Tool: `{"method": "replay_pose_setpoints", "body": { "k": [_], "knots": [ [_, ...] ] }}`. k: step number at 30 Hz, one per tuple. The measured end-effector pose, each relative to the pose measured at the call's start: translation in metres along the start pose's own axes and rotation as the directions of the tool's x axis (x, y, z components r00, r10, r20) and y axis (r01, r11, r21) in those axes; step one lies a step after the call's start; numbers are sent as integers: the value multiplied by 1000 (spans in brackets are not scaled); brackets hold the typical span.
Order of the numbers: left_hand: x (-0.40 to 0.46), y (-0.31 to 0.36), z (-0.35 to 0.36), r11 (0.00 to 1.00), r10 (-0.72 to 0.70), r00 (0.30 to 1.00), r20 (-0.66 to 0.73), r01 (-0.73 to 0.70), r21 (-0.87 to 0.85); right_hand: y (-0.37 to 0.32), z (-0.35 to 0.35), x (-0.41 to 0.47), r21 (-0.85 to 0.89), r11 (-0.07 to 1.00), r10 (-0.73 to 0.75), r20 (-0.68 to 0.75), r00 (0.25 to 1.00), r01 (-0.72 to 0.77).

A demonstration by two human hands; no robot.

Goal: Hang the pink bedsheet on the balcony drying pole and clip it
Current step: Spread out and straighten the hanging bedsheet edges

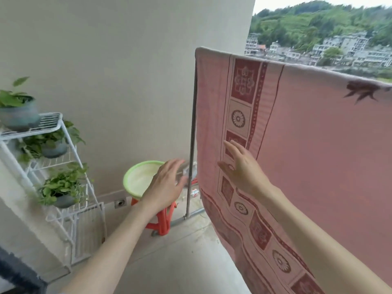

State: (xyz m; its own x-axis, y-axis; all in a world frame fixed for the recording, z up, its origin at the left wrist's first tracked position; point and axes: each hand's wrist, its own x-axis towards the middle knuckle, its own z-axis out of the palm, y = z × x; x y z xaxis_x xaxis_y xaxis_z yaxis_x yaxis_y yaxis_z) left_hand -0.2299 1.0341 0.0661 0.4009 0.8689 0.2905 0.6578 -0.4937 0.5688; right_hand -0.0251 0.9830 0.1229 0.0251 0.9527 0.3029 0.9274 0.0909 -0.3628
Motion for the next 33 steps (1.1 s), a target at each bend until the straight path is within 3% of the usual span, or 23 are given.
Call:
{"method": "replay_pose_setpoints", "body": {
  "k": [3, 8, 14, 19, 22, 27, 30, 33],
  "knots": [
    [57, -32, 10, 999, 16, 999, 43, -15, -36, 7, 8, 67, -36, 999, 19, -20, 1000, -20],
    [173, -71, 7, 996, 29, 1000, -1, -29, -82, 19, 19, 179, -81, 997, 2, -80, 997, -8],
    [323, -82, -30, 972, 176, 981, -83, -186, -147, 9, -10, 311, -208, 977, -91, -266, 960, 35],
    [423, -93, -49, 942, 259, 951, -171, -288, -171, -5, -20, 394, -341, 939, -157, -299, 941, 48],
    [479, -96, -54, 905, 322, 929, -183, -359, -229, -5, -24, 433, -427, 902, -109, -377, 920, -69],
    [565, -90, -57, 795, 336, 929, -155, -368, -482, 2, -15, 481, -484, 745, 217, -475, 853, -459],
    [598, -86, -57, 704, 359, 933, -23, -287, -650, 2, -6, 496, -469, 685, 242, -575, 782, -557],
    [621, -78, -57, 571, 336, 942, -12, -214, -793, 5, 1, 502, -397, 714, 185, -688, 702, -577]
  ]
}}
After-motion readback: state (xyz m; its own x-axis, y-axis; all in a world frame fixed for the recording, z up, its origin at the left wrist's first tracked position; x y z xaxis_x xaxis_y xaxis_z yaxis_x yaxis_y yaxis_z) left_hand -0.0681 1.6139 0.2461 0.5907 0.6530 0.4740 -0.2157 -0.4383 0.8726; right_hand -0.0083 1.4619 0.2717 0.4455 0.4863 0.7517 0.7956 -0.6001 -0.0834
